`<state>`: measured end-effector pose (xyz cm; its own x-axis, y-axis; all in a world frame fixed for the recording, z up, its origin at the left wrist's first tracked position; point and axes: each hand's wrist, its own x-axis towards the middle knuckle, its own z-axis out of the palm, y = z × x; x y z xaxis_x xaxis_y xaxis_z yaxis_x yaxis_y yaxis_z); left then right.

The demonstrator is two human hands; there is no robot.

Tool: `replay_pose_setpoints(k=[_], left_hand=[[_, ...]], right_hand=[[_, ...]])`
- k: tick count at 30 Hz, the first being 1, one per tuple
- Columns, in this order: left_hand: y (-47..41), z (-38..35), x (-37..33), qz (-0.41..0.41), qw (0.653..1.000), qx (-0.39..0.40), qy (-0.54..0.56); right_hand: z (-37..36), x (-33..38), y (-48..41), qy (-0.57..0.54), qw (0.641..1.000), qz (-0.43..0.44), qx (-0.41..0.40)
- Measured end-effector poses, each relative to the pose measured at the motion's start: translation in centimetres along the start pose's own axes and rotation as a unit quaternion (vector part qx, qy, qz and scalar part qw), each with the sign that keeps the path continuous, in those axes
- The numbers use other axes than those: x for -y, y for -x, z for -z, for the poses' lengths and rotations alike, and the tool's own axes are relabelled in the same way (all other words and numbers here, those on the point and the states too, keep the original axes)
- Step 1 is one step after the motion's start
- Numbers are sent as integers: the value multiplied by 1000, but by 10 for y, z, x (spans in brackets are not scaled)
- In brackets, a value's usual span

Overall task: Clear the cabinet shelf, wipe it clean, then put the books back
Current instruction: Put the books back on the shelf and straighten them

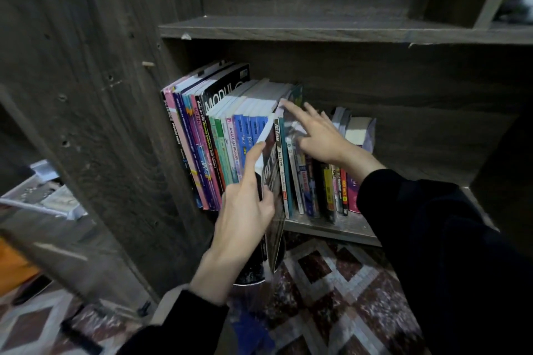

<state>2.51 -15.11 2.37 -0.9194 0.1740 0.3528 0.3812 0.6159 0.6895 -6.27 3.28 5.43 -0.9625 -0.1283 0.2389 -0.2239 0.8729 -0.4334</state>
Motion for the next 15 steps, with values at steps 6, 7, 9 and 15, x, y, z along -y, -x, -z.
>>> replay_pose_setpoints(k=[6, 7, 9, 15], left_hand=[[25, 33, -33, 35, 997, 61, -17], [28, 36, -38, 36, 997, 70, -20], [34, 39, -45, 29, 996, 84, -23], [24, 38, -59, -28, 998, 56, -14]], right_hand=[[-21, -22, 7, 193, 980, 5, 53], [-21, -23, 7, 214, 975, 14, 49], [-20, -26, 9, 231, 972, 15, 39], [-13, -40, 30, 242, 970, -6, 12]])
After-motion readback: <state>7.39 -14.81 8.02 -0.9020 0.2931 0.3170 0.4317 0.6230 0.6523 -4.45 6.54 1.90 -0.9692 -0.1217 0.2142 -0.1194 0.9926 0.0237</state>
